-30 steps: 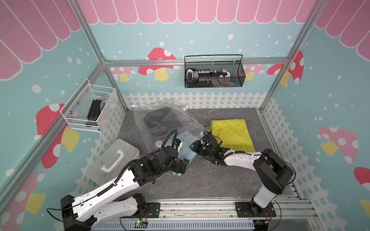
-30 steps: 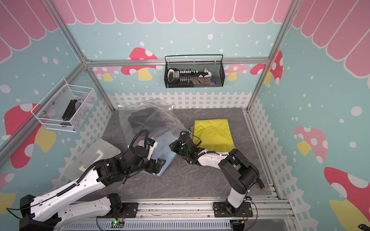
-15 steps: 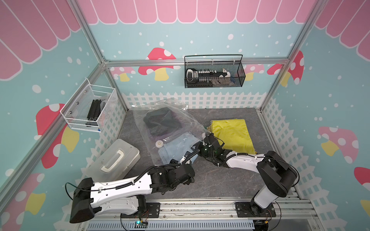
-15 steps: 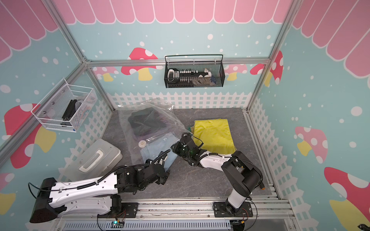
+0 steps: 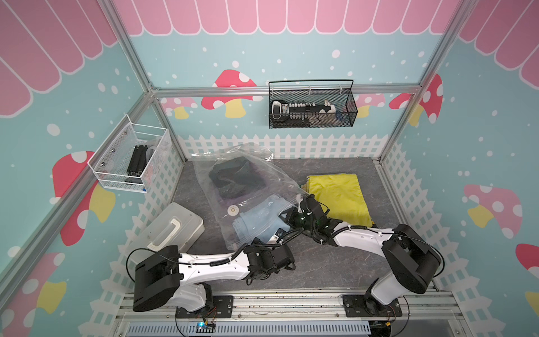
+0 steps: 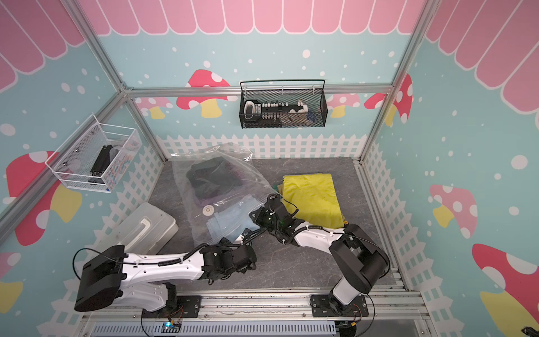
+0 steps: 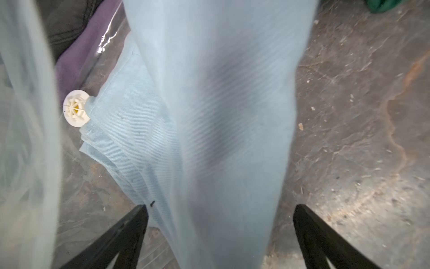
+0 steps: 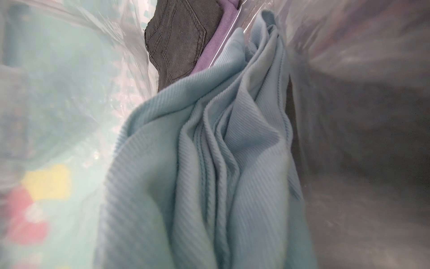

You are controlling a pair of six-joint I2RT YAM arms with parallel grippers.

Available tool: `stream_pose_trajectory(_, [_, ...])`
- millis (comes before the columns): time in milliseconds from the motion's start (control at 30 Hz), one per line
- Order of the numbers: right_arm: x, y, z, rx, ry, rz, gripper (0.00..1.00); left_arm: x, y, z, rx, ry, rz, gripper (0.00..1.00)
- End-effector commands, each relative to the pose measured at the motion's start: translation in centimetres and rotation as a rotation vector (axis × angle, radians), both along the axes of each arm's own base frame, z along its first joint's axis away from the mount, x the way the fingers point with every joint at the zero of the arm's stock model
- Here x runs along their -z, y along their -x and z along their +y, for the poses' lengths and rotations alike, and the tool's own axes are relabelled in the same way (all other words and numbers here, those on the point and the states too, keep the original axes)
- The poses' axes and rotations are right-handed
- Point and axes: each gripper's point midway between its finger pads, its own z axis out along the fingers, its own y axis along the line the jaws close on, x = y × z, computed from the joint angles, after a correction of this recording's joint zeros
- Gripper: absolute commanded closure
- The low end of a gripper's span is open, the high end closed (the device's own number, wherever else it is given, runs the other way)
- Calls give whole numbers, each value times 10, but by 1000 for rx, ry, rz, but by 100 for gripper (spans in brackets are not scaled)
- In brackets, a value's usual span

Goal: Take the trousers out of the vacuum bag
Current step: Take out the trousers from the vacuum bag.

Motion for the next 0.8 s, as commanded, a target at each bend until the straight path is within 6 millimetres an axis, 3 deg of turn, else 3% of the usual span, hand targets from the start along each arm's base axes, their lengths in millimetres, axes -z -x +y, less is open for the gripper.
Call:
stream_pose_trajectory(0, [-25,-6,-4,31,-69,-35,100,10,-7,4,-61,8,5,2])
stream_pose_trajectory(133, [-22,-5,-5,28,-65,-30,100,16,-7,9,-91,3,15,6])
stream_pose_trajectory(233, [-15,-3,-8,35,-53,-20,99,18,-4,16,-107,12,25,20])
stream_pose_trajectory(333, [-5,-1,-12,47,-37,-2,87,17,-1,21,-110,36,34,46])
stream_pose_trajectory(533, [7,3,-25,83,8,11,52,11,4,25,-101,81,51,83])
stream_pose_trajectory(633, [9,3,-34,103,57,6,36,11,7,25,-97,93,63,89])
stream_pose_trajectory(767, [6,2,-36,109,62,-2,32,11,8,25,-95,98,68,93])
